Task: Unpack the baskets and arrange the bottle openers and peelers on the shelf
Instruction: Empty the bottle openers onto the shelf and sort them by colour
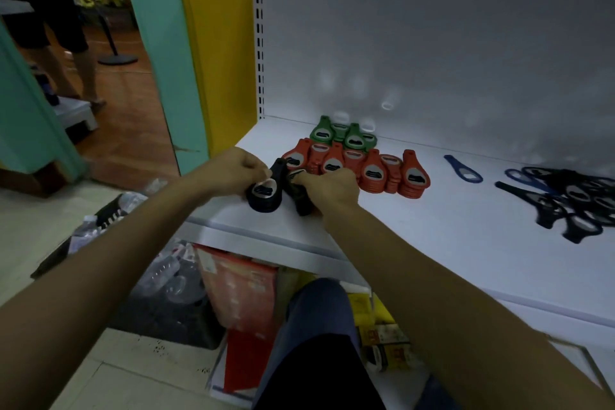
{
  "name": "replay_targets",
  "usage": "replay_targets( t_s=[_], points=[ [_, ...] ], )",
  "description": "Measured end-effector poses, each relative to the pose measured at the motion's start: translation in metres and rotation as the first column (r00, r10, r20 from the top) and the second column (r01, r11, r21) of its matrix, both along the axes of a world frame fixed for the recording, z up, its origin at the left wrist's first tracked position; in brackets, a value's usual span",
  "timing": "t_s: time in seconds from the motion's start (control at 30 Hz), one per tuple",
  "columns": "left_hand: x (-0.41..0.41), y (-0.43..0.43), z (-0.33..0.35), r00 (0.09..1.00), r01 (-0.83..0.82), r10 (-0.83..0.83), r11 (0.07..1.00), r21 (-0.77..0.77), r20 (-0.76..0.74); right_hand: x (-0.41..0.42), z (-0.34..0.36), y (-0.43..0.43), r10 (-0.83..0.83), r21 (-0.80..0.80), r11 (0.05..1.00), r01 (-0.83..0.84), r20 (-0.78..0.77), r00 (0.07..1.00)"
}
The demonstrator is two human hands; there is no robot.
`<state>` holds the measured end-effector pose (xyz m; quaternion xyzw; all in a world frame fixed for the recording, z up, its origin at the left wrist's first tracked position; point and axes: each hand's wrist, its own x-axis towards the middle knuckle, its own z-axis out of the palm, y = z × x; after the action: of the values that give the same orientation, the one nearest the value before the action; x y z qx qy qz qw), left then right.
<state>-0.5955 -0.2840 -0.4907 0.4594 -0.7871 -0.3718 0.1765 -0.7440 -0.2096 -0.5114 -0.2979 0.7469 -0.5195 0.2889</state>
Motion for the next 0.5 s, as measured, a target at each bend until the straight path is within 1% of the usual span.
replay_targets(
  t_s=[0.1, 0.13, 0.2, 0.27, 0.37, 0.4, 0.5],
  points=[
    [0.0, -0.002, -0.004, 0.999, 0.004, -0.004, 1.0, -0.002, -0.033, 0.007, 0.004, -0.006, 0.016, 0.092, 0.996, 0.002, -0.194, 0.981],
    [0.0, -0.003, -0.005, 0.998, 0.0, 0.001, 1.0, 0.011, -0.057, 0.007, 0.007, -0.006, 0.047, 0.127, 0.992, -0.017, -0.233, 0.971],
    [0.0, -0.003, -0.007, 0.995, -0.005, 0.009, 0.999, 0.038, -0.101, 0.006, 0.014, -0.006, 0.106, 0.188, 0.98, -0.061, -0.239, 0.965],
    [-0.001, -0.003, -0.009, 0.992, -0.006, 0.01, 0.999, 0.035, -0.123, 0.006, 0.021, -0.003, 0.131, 0.2, 0.975, -0.096, -0.167, 0.977],
    [-0.002, -0.003, -0.009, 0.991, -0.002, 0.007, 0.999, 0.035, -0.134, 0.008, 0.03, 0.0, 0.108, 0.197, 0.973, -0.12, 0.071, 0.992],
    [-0.002, -0.004, -0.009, 0.992, 0.0, 0.005, 0.999, 0.034, -0.129, 0.009, 0.031, 0.0, 0.101, 0.192, 0.974, -0.124, 0.123, 0.987],
    [-0.002, -0.004, -0.008, 0.995, 0.007, -0.004, 0.999, 0.031, -0.101, 0.01, 0.031, 0.003, 0.109, 0.157, 0.977, -0.143, 0.207, 0.972]
  ],
)
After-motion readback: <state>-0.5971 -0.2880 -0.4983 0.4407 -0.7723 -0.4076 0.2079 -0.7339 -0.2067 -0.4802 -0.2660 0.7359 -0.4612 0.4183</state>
